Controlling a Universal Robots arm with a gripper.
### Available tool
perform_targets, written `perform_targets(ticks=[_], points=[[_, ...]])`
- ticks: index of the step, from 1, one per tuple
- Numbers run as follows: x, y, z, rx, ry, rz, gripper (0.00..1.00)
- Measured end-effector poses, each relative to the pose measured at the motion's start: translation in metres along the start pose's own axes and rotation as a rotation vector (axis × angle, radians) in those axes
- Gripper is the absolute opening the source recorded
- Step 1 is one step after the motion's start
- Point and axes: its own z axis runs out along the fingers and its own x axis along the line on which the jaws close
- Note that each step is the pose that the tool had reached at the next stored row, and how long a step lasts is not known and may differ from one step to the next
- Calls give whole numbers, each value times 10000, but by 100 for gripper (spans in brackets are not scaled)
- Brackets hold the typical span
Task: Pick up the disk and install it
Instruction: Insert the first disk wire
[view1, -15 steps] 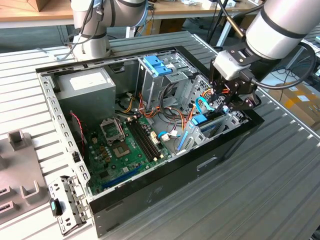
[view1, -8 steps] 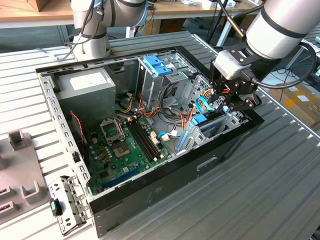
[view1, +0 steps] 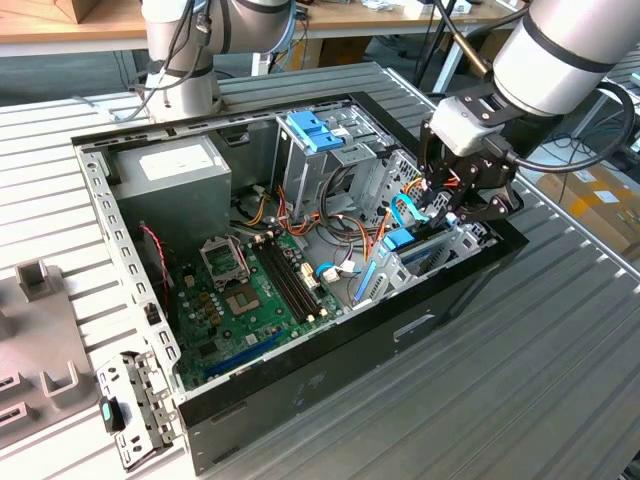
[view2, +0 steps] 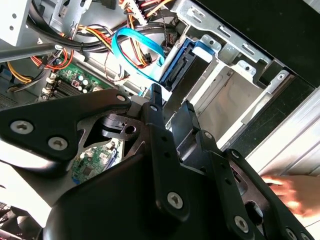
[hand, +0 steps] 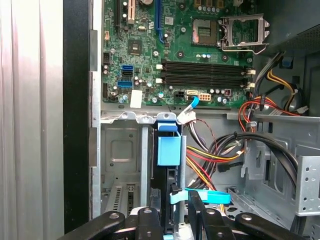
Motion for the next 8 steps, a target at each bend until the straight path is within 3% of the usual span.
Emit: perform_targets(ticks=[8], points=[[-32, -21, 5, -1, 36, -4, 36]])
